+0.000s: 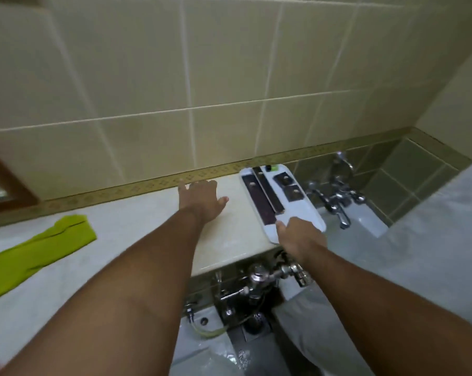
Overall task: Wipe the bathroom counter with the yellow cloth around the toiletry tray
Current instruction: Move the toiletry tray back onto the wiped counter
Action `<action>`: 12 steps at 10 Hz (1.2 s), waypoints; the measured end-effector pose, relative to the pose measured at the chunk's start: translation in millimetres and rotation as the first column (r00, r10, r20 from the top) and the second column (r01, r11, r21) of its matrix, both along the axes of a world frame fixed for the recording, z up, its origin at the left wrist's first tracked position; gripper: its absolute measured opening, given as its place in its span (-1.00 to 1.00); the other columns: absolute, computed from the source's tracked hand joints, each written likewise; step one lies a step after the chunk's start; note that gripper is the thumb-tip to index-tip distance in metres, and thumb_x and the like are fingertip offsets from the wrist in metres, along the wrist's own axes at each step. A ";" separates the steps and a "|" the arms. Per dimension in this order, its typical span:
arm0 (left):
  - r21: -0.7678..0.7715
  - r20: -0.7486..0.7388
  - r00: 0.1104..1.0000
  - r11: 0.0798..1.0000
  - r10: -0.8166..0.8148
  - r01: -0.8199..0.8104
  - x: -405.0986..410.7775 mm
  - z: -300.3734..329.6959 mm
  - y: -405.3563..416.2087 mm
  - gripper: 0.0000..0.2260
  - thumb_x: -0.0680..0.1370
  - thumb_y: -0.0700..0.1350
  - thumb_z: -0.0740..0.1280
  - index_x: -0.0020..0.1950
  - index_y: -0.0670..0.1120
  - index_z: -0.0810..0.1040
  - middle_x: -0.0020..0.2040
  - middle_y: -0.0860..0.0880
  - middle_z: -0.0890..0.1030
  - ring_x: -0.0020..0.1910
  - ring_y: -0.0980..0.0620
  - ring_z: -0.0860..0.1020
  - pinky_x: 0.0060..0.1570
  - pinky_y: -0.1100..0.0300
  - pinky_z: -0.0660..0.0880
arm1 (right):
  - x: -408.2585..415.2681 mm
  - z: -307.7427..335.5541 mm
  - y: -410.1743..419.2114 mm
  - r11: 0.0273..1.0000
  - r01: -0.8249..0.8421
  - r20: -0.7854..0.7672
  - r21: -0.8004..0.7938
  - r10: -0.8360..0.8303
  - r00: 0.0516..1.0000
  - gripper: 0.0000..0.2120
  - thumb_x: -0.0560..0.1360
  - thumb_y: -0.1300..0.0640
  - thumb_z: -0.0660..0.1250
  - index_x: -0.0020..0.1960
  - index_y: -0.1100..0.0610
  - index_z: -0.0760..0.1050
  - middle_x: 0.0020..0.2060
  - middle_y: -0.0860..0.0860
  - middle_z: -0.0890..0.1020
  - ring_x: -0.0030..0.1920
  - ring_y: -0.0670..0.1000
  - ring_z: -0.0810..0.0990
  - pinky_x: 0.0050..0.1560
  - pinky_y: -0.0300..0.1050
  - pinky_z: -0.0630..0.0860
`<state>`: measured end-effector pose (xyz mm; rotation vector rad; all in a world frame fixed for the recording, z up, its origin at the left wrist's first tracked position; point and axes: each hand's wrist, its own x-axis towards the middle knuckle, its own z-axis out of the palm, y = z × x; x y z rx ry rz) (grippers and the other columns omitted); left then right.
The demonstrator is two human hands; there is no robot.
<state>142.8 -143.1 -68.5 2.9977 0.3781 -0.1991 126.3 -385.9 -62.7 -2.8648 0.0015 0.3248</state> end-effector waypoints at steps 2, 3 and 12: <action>-0.099 -0.073 0.997 0.995 0.008 -0.015 86.6 -25.7 -53.6 -0.48 0.61 0.26 0.13 0.46 0.00 0.39 0.43 -0.08 0.49 0.40 -0.14 0.45 0.33 -0.10 0.32 | 27.7 -51.2 -50.8 0.866 0.379 -0.376 0.326 -0.249 0.893 -0.46 0.58 -0.17 0.04 0.16 0.24 0.55 0.02 0.22 0.67 -0.06 0.19 0.66 0.06 0.03 0.60; -0.201 -0.071 0.993 0.974 0.092 -0.105 130.4 -42.0 -48.4 -0.50 0.63 0.24 0.12 0.36 -0.09 0.49 0.37 -0.15 0.54 0.34 -0.19 0.50 0.28 -0.05 0.43 | 42.4 -77.8 -48.9 0.729 0.523 -0.499 0.442 -0.284 0.818 -0.54 0.60 -0.08 0.07 -0.06 0.28 0.54 -0.26 0.19 0.67 -0.37 0.11 0.58 -0.32 -0.10 0.52; -0.484 -0.121 0.844 0.712 0.522 -0.509 17.4 -57.6 47.6 -0.59 0.58 0.06 0.22 -0.13 -0.26 0.63 -0.25 -0.21 0.67 -0.21 -0.20 0.64 -0.24 0.09 0.49 | 41.0 -53.1 -41.3 0.978 0.048 -0.098 0.204 -0.029 0.995 -0.58 0.62 0.00 -0.02 -0.22 0.17 0.48 -0.17 0.16 0.62 -0.16 0.15 0.55 -0.12 -0.05 0.48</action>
